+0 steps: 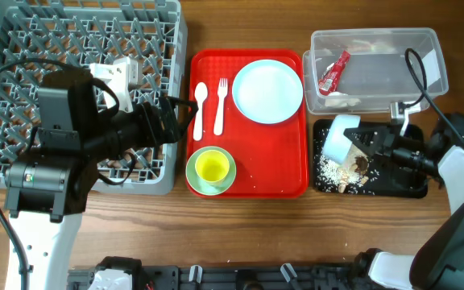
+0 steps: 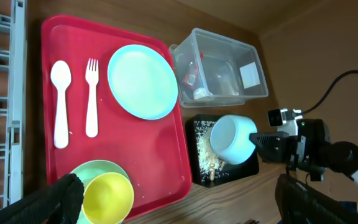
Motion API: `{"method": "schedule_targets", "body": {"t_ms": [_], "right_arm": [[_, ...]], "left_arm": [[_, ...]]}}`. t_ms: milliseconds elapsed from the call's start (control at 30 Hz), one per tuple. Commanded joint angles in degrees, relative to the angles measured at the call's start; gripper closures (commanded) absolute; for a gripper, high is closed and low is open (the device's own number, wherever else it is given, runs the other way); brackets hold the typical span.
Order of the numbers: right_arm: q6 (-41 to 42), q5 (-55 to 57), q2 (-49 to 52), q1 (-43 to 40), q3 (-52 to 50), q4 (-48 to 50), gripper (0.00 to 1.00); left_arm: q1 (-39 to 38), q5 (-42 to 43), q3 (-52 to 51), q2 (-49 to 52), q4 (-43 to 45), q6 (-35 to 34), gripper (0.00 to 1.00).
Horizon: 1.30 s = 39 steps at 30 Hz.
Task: Sort waste into correct bins and load items into the dishwasher rack
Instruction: 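Return the emptied blue bowl to the red tray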
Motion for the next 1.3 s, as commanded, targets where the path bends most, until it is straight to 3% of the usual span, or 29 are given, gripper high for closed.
{"method": "schedule_targets", "body": {"t_ms": [0,33,100,133,167,200,267,300,333,400,433,467,500,533,567,600,667,800,867,967,1100,1167,1267], "right_arm": [[-4.46,-12.59,-0.37,0.02,0.09,-1.81,0.96],[-5.05,-11.50,-0.52,0.00,0.09,-1.40,0.96],[6.73,-1.64,-0.26,0.00,0.09,2.89,0.96],[4.28,-7.23,-0.39,0.22,0.09,1.88,0.96],[-3.19,-14.47,-1.05,0.57,0.09,-0.07,0.96],[-3.52,-12.79,-1.40,0.63,0.09,0.48,0.95],[3.52,-11.10,-1.49,0.87,0.09,0.28,0.96],[-3.85,-15.41,-2.38,1.77,0.09,-2.71,0.96],[-4.63,-12.72,-3.04,2.23,0.09,-2.45,0.96],[8.79,2.91,-3.34,2.32,0.09,2.16,0.96],[8.35,-1.03,-3.39,2.43,0.09,1.42,0.96],[-0.72,-9.09,-4.09,2.97,0.09,-0.33,0.96],[-1.81,-6.29,-4.50,3.06,0.09,0.28,0.96],[2.14,1.25,-4.55,3.04,0.09,2.62,0.96],[12.81,10.69,-4.39,3.02,0.09,4.48,0.96],[12.46,7.82,-4.44,3.10,0.09,4.13,0.96],[2.32,-5.07,-5.27,3.89,0.13,1.81,0.96],[3.82,-4.74,-7.17,6.91,0.13,1.90,0.96],[4.24,-2.84,-10.05,13.11,0.31,1.99,0.96],[10.95,14.82,-13.92,24.17,1.53,2.23,0.96],[26.95,54.80,-16.41,44.89,2.84,4.92,0.96],[30.42,67.84,-15.10,51.80,2.84,8.28,0.96],[30.62,73.59,-11.19,58.36,2.82,15.54,0.96]], "left_arm": [[-0.22,0.90,1.27,-0.04,0.11,-0.48,0.00],[-0.22,0.90,1.27,-0.04,0.11,-0.48,0.00],[-0.22,0.90,1.27,-0.04,0.11,-0.48,0.00],[-0.22,0.90,1.27,-0.04,0.11,-0.50,0.00],[-0.22,0.90,1.27,-0.04,0.11,-0.50,0.00],[-0.22,0.90,1.27,-0.04,0.11,-0.48,0.00],[-0.22,0.90,1.27,-0.04,0.11,-0.50,0.00],[-0.22,0.90,1.27,-0.04,0.11,-0.48,0.00],[-0.22,0.90,1.27,-0.04,0.11,-0.48,0.00],[-0.22,0.90,1.27,-0.04,0.11,-0.48,0.00],[-0.22,0.90,1.27,-0.04,0.11,-0.50,0.00],[-0.22,0.90,1.27,-0.04,0.11,-0.48,0.00],[-0.22,0.90,1.27,-0.04,0.11,-0.48,0.00],[-0.22,0.90,1.27,-0.04,0.11,-0.50,0.00],[-0.22,0.90,1.27,-0.04,0.11,-0.48,0.00],[-0.22,0.90,1.27,-0.04,0.11,-0.48,0.00],[-0.22,0.90,1.27,-0.04,0.11,-0.48,0.00],[-0.22,0.90,1.27,-0.04,0.11,-0.48,0.00],[-0.22,0.90,1.27,-0.04,0.11,-0.48,0.00],[-0.22,0.90,1.27,-0.04,0.11,-0.48,0.00],[-0.22,0.90,1.27,-0.04,0.11,-0.48,0.00],[-0.22,0.90,1.27,-0.04,0.11,-0.48,0.00],[-0.22,0.90,1.27,-0.04,0.11,-0.48,0.00]]}}
